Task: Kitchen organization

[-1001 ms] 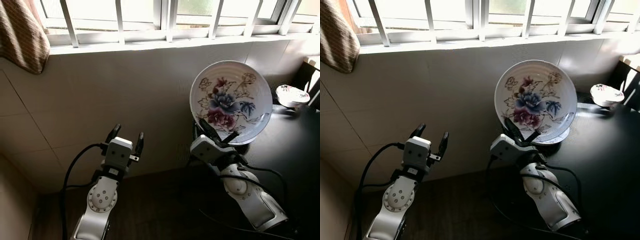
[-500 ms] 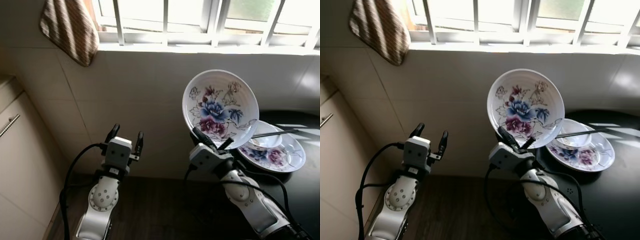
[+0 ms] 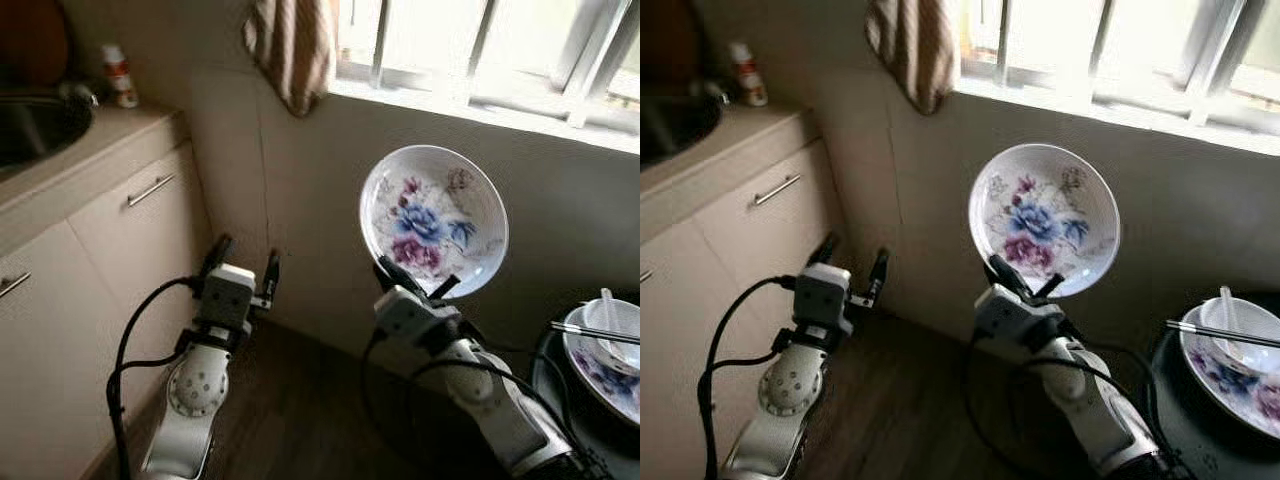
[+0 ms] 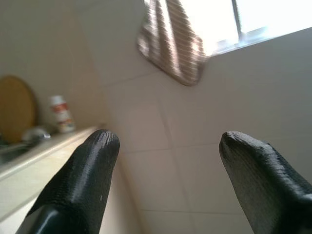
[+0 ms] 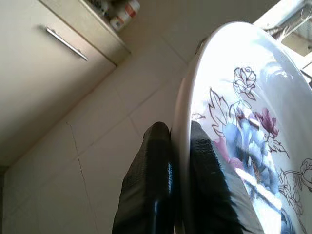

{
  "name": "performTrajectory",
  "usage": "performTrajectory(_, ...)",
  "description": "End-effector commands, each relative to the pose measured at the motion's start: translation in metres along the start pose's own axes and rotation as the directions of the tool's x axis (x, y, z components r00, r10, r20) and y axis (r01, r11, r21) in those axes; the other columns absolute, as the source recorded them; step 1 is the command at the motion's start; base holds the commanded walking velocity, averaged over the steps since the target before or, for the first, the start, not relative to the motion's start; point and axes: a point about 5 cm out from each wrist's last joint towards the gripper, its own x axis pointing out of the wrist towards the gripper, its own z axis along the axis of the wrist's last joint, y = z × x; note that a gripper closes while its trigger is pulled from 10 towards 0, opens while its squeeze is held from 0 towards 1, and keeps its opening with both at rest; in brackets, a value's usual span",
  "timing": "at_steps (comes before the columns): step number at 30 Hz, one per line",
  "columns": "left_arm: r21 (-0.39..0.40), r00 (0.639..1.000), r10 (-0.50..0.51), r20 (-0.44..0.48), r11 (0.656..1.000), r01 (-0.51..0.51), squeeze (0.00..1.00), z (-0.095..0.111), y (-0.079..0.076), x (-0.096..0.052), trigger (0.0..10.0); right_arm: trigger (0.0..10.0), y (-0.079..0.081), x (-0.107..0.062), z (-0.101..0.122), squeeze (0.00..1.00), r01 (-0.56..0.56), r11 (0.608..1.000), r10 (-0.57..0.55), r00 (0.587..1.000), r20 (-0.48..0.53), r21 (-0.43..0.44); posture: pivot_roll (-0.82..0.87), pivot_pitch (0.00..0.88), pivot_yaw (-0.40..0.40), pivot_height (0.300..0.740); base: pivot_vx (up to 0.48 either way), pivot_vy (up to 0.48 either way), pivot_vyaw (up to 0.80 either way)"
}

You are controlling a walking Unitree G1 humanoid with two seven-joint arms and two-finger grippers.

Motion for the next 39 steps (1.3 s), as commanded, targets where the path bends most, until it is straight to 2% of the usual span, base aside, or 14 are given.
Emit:
performTrajectory(1, 0.002, 0.997, 0.039, 0.069, 0.999, -0.039, 0.00, 0.013, 0.000, 0.005, 10.0, 0.0, -0.020, 0.001, 0.003, 0.00, 0.088, 0.996, -0.087, 0.996, 0.034, -0.020, 0.01, 0.000, -0.045, 0.740, 0.000, 0.000, 0.80)
performTrajectory(4, 0.019, 0.991, 0.089, 0.101, 0.996, -0.091, 0.00, 0.019, 0.009, 0.008, 10.0, 0.0, -0.030, 0.004, 0.007, 0.00, 0.134, 0.990, -0.131, 0.989, 0.068, -0.042, 0.01, 0.000, -0.045, 0.740, 0.330, 0.000, 0.80)
performTrajectory(8, 0.027, 0.985, 0.114, 0.126, 0.993, -0.119, 0.00, 0.024, 0.012, 0.010, 10.0, 0.0, -0.033, 0.005, 0.008, 0.00, 0.145, 0.988, -0.141, 0.986, 0.086, -0.049, 0.01, 0.000, -0.043, 0.740, 0.368, 0.000, 0.80)
performTrajectory(39, 0.027, 0.980, 0.123, 0.154, 0.991, -0.128, 0.00, 0.030, 0.010, 0.016, 10.0, 0.0, -0.037, 0.013, 0.006, 0.00, 0.162, 0.985, -0.156, 0.982, 0.107, -0.051, 0.02, 0.000, -0.043, 0.740, 0.404, 0.000, 0.80)
